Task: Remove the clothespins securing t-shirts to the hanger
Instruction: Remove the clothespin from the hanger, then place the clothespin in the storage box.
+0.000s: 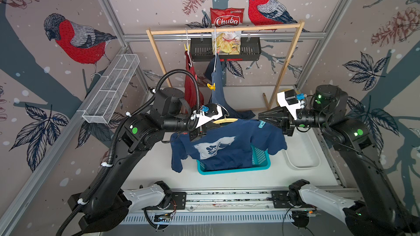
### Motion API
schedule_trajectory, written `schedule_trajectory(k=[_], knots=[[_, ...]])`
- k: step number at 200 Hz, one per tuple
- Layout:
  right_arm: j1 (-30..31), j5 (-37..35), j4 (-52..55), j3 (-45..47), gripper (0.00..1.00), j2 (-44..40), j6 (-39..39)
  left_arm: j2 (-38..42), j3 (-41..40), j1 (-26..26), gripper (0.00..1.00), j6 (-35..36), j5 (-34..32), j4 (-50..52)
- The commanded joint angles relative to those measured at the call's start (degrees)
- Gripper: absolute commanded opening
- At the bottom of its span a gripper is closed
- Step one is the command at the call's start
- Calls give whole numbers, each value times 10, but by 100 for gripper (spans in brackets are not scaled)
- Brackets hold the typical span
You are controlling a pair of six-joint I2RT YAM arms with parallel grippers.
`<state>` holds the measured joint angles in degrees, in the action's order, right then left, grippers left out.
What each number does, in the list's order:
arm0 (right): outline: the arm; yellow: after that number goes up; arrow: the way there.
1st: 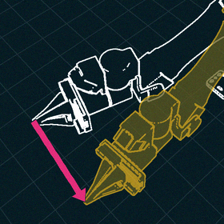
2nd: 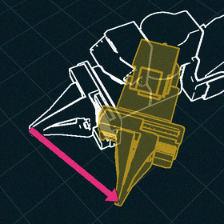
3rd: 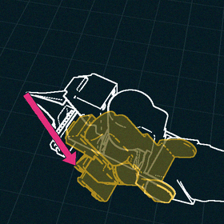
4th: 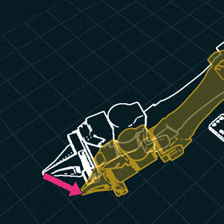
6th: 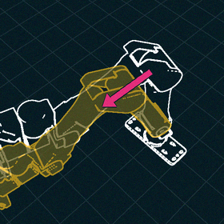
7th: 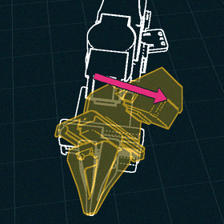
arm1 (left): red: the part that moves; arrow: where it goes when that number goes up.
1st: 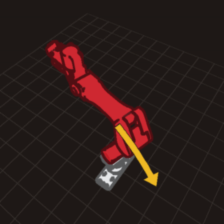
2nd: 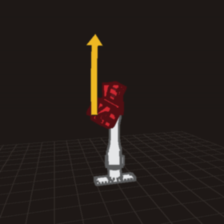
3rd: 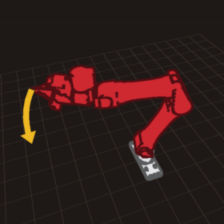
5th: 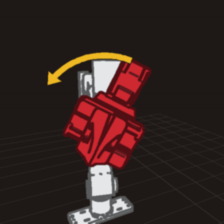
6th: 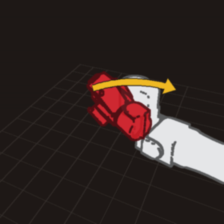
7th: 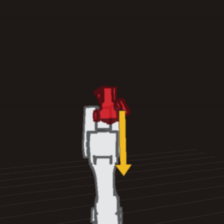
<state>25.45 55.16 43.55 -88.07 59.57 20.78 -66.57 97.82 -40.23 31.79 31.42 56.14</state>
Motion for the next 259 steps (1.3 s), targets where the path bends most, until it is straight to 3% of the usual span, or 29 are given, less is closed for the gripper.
schedule_trajectory(k=[1,68,99,125,141,159,189,226,259], knots=[[-1,-19,-35,4,0,-4,-24,-1,-1,2,0,3,-13,-26],[-13,-209,-154,30,0,-46,-97,-2,-40,2,0,5,-80,-46],[-60,-396,-142,46,0,-42,-148,-5,-51,2,0,9,-78,-69],[-163,-579,-100,107,0,-22,-204,-20,-43,2,0,10,-49,-108],[-241,-607,-91,177,0,-14,-236,-34,-25,2,0,17,-39,-116],[-279,-644,-98,273,0,-7,-275,-32,-36,2,0,26,-39,-146],[-335,-574,-143,360,0,-21,-317,-31,-55,2,0,39,-36,-161],[-349,-575,-143,356,24,19,-334,-17,-85,2,0,41,-35,-179],[-350,-595,-150,349,57,39,-335,6,-109,2,0,32,-24,-194]])
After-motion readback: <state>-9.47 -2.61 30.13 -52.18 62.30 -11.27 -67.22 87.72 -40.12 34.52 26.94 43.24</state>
